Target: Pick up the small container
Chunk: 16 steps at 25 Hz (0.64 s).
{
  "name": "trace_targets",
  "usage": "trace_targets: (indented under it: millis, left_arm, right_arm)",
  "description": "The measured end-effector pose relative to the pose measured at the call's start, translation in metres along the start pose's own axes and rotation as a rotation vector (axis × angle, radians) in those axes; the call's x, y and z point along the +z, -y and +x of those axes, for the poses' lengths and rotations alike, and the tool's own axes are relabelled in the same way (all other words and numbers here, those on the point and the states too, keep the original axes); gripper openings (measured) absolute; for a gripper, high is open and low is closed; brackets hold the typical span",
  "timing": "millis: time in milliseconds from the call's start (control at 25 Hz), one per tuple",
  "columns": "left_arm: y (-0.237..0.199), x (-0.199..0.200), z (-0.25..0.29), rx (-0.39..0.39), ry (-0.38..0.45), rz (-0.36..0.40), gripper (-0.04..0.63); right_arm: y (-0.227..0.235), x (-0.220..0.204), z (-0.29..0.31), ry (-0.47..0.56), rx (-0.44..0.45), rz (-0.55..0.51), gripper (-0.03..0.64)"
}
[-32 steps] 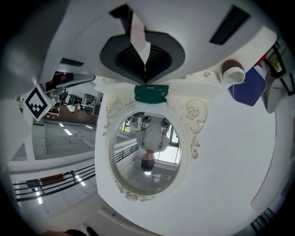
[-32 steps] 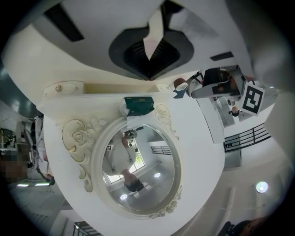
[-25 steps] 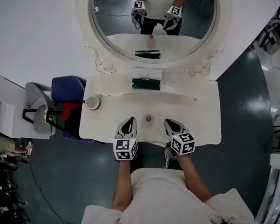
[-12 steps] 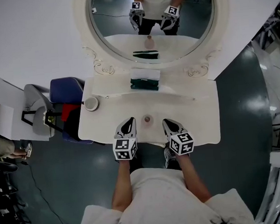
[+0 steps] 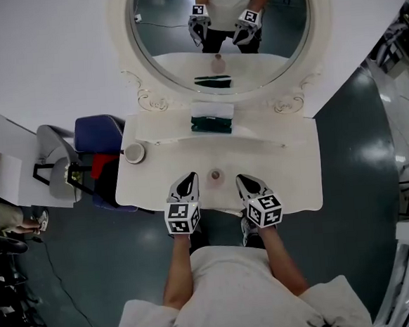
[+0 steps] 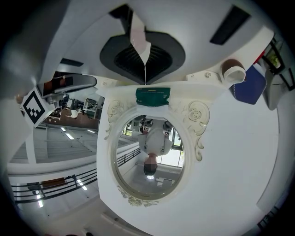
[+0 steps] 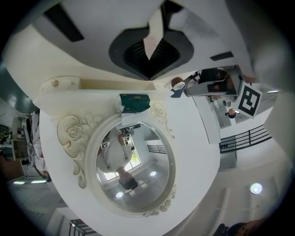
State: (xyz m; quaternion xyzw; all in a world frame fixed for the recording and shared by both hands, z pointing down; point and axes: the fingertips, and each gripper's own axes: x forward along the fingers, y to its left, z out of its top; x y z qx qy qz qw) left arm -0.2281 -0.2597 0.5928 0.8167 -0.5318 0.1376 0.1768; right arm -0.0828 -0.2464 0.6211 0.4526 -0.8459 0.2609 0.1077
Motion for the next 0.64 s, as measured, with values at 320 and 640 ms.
trace_targets:
  millis: [320, 640]
  left_arm:
    - [0.0005, -0.0023, -0.0032, -0.003, -0.004, 0.007, 0.029]
    - [0.0023, -0.0027, -0.0102, 0.001, -0.002, 0.007, 0.029]
  right_arm:
    - [-0.0024, -0.0035, -0.0008, -0.001, 0.003, -0.005, 0.017]
    - [-0.0062, -0.0053, -0.0067, 0.001, 0.005, -0.011, 0.017]
